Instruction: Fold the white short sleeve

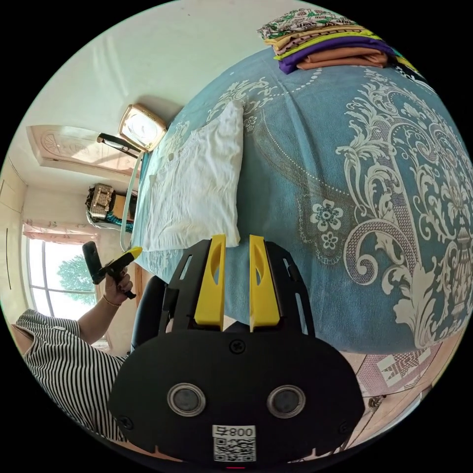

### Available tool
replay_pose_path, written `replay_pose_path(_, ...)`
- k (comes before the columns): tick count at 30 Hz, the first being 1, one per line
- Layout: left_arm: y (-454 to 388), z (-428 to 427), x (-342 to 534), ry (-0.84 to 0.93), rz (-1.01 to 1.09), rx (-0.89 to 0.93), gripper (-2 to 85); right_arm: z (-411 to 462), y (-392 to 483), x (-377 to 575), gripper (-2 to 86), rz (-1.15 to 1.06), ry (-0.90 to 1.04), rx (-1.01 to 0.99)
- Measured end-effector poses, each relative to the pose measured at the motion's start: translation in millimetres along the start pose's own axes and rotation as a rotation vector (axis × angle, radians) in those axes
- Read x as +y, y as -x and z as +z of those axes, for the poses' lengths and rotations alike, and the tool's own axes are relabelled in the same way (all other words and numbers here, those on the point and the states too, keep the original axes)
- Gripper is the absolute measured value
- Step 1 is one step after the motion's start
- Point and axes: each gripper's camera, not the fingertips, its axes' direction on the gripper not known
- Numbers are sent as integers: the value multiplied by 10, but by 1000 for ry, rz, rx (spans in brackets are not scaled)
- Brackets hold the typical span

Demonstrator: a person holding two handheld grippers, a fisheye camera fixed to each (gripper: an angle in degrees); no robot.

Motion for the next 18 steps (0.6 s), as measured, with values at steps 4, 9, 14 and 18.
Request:
replay_pose_path(4,-466,576,-107,67,166,6,57,-145,-97,-133,39,-12,37,-106)
replay_pose_path(9,-1040,1118,-181,100,389,-106,83,-587,-168,-242,22,-6,-15,-238)
replay_pose_path(14,-1492,1681,-212,142,567,-325,90,-996,-111,-478,16,-32,-14,-368)
replay_pose_path(18,-1522,1912,-228,154,549,-462,36,-1176,46,-723,18,-79,22,-398)
